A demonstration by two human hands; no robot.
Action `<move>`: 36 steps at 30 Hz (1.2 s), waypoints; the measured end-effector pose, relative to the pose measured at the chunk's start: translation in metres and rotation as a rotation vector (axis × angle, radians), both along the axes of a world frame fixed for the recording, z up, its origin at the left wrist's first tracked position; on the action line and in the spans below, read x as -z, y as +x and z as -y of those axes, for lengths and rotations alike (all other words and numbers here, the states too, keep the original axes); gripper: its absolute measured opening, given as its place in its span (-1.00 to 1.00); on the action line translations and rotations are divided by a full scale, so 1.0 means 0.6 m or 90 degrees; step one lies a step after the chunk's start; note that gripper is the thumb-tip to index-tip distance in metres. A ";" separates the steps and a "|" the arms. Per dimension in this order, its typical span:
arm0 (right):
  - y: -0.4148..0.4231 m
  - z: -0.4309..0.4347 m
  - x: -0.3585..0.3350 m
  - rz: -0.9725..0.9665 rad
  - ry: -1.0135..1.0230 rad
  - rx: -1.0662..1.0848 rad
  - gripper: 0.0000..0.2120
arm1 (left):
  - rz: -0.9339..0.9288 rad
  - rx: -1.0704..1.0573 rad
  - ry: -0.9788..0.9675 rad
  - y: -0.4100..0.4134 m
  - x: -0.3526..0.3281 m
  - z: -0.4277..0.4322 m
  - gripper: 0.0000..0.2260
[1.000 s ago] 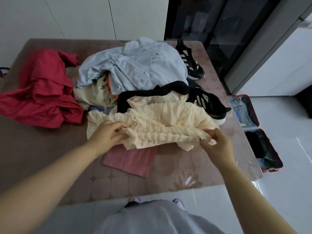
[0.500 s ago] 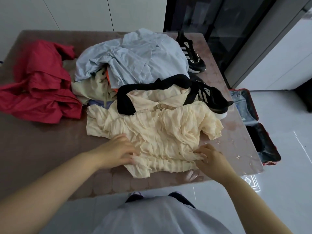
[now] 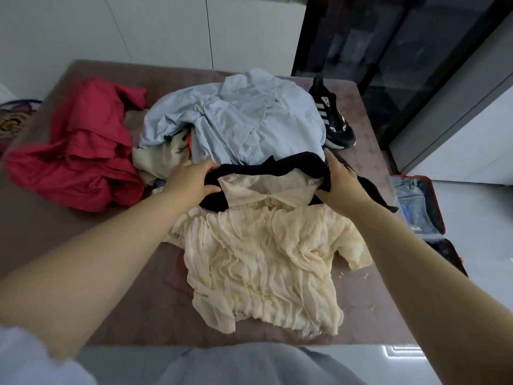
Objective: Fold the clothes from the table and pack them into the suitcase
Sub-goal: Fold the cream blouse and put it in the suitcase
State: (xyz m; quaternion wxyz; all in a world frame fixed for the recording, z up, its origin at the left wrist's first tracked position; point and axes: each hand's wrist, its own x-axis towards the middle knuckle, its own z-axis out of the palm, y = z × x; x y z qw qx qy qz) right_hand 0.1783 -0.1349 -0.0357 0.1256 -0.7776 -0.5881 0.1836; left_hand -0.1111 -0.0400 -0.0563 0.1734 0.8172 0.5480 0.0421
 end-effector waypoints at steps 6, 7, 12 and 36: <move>0.045 -0.034 -0.046 0.014 -0.176 -0.150 -0.81 | 0.064 -0.045 -0.180 -0.023 -0.067 -0.038 -0.73; 0.051 -0.042 -0.067 -0.014 -0.193 -0.149 -0.86 | 0.065 -0.045 -0.185 -0.025 -0.086 -0.051 -0.76; 0.068 -0.111 -0.162 -0.114 -0.168 -0.075 -0.93 | 0.061 -0.066 -0.088 -0.005 -0.162 -0.131 -0.79; 0.056 -0.026 0.030 -0.213 -0.014 0.086 -0.31 | 0.219 -0.331 -0.020 -0.117 0.064 0.014 -0.64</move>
